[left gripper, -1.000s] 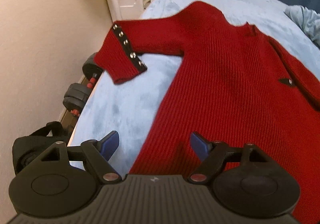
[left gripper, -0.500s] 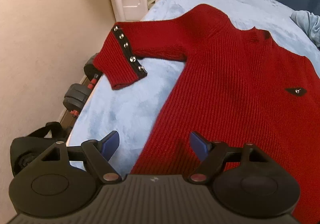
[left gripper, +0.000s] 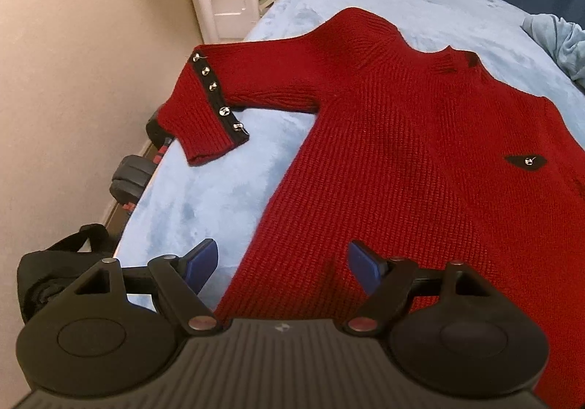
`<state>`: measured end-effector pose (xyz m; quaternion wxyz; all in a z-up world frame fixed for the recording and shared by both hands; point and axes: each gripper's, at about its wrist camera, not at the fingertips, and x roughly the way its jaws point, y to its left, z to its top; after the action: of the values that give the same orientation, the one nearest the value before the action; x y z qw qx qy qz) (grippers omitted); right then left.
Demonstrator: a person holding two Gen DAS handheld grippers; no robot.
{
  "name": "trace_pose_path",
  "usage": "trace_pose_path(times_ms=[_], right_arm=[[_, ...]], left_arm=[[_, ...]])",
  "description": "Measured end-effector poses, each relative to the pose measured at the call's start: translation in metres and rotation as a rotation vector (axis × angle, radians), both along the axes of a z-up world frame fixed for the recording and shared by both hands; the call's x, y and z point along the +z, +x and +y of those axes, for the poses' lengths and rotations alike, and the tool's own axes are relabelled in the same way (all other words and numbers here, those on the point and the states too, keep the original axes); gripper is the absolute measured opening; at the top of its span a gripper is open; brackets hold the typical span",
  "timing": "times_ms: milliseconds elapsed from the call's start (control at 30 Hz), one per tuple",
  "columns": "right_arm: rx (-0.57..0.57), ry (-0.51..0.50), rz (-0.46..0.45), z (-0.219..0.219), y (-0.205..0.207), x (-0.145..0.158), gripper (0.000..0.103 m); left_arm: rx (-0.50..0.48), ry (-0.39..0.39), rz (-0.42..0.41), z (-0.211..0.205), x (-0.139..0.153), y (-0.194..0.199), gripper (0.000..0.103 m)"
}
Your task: Fold small clothes
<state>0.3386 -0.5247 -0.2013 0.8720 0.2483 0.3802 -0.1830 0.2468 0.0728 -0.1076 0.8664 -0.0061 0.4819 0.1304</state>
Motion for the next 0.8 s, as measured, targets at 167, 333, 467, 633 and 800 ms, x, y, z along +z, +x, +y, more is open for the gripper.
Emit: trace_pose_path(times_ms=[167, 333, 467, 633, 800], right_arm=[[0.120, 0.089, 0.008, -0.003, 0.012, 0.000, 0.056], [0.262, 0.290, -0.067, 0.005, -0.002, 0.013, 0.042], [0.304, 0.149, -0.093, 0.028, -0.012, 0.027, 0.011], [-0.007, -0.222, -0.162, 0.035, -0.061, 0.075, 0.009], [-0.444, -0.307, -0.089, -0.010, -0.108, 0.103, 0.019]], left_arm=[[0.008, -0.008, 0.014, -0.002, -0.004, 0.001, 0.083], [-0.015, -0.004, 0.018, -0.011, -0.006, 0.001, 0.083], [-0.017, -0.016, 0.012, -0.014, -0.003, 0.000, 0.083], [-0.019, -0.007, -0.021, -0.011, 0.006, -0.001, 0.083], [0.000, -0.037, -0.026, -0.006, 0.006, -0.001, 0.083]])
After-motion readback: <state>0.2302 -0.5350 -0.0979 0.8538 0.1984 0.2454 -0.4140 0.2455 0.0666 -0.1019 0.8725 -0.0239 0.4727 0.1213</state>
